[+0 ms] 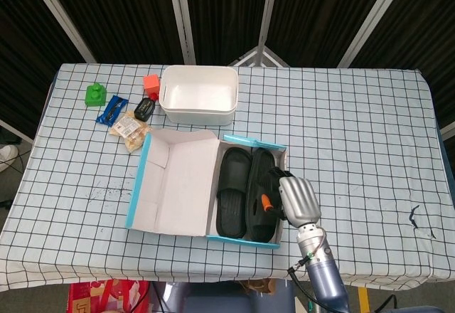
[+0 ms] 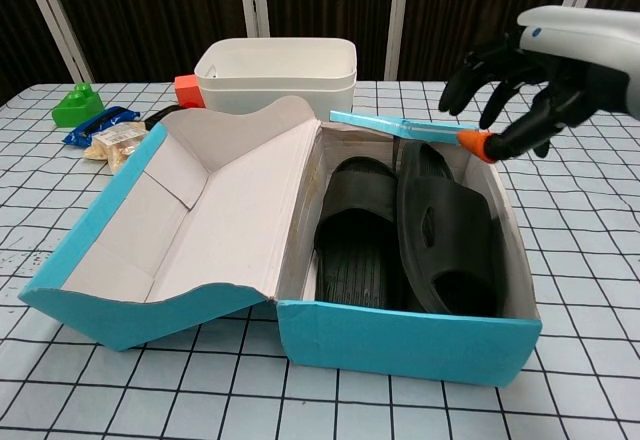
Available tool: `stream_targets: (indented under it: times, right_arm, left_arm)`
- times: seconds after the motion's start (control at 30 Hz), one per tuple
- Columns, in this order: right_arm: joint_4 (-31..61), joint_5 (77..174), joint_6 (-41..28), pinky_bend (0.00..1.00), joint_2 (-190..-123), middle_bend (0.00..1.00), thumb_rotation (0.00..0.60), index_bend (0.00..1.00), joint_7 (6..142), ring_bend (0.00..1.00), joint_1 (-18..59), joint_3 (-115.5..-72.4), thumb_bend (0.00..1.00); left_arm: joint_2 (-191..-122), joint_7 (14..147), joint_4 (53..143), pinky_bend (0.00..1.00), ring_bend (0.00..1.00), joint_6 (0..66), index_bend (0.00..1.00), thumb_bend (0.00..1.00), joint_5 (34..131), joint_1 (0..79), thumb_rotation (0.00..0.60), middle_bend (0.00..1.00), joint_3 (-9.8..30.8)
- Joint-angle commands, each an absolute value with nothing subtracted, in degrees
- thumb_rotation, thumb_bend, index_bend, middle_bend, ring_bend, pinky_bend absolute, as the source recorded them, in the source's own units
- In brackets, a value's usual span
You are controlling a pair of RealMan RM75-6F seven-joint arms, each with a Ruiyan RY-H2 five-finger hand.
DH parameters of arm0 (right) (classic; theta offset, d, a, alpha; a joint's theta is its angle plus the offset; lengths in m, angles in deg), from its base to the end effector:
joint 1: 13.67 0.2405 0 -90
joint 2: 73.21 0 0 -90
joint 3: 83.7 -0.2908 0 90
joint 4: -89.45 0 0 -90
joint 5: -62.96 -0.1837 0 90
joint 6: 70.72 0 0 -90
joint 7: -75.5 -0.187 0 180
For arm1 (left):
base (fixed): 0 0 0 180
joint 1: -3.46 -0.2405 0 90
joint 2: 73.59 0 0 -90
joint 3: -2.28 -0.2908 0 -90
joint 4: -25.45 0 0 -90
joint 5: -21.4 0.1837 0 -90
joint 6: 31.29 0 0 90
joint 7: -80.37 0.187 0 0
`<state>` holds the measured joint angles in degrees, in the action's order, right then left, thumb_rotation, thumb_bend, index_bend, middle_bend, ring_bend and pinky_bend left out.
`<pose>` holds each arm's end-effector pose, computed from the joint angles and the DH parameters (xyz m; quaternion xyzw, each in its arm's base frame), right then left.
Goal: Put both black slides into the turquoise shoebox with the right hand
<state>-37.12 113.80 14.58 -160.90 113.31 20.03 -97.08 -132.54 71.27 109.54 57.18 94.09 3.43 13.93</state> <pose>-0.1206 -0.3134 0.0611 0.5877 -0.5199 0.4501 0.4263 -0.3866 0.2113 0.3072 -0.4613 -0.3548 -0.3837 0.7170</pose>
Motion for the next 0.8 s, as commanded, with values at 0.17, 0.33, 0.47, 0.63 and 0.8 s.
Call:
stream_targets:
  times: [0.17,0.33,0.47,0.63,0.8]
  right_arm:
    - [-27.6,111.1,9.7,0.89,-166.9,0.50,0.600,0.64,108.2,0.56,23.1,-101.1,0.65]
    - [-23.3,108.7,7.2,0.97,-168.7,0.50,0.600,0.64,105.7,0.59,23.5,-101.2,0.65]
    - [-20.6,108.0,5.3,0.98,-169.9,0.50,0.600,0.64,104.4,0.60,23.5,-100.1,0.65]
    - [-17.0,107.9,3.4,0.98,-171.7,0.50,0.600,0.64,103.1,0.60,23.5,-98.8,0.65]
    - [-13.7,109.2,3.8,0.98,-174.7,0.50,0.600,0.64,102.6,0.60,22.6,-95.6,0.65]
  left_arm:
    - [-132.3,70.6,109.3,0.00,0.00,56.7,0.03,0.36,94.0,3.4,0.600,0.00,14.0]
    - [-132.2,70.3,109.2,0.00,0.00,57.0,0.03,0.36,93.7,3.2,0.600,0.00,14.2]
    - [-132.2,70.4,109.2,0.00,0.00,56.8,0.03,0.36,93.5,3.3,0.600,0.00,14.2]
    - [-132.2,70.5,109.3,0.00,0.00,57.2,0.03,0.36,93.6,3.2,0.600,0.00,14.2]
    - [-132.4,71.1,109.1,0.00,0.00,56.6,0.03,0.36,93.6,3.5,0.600,0.00,14.0]
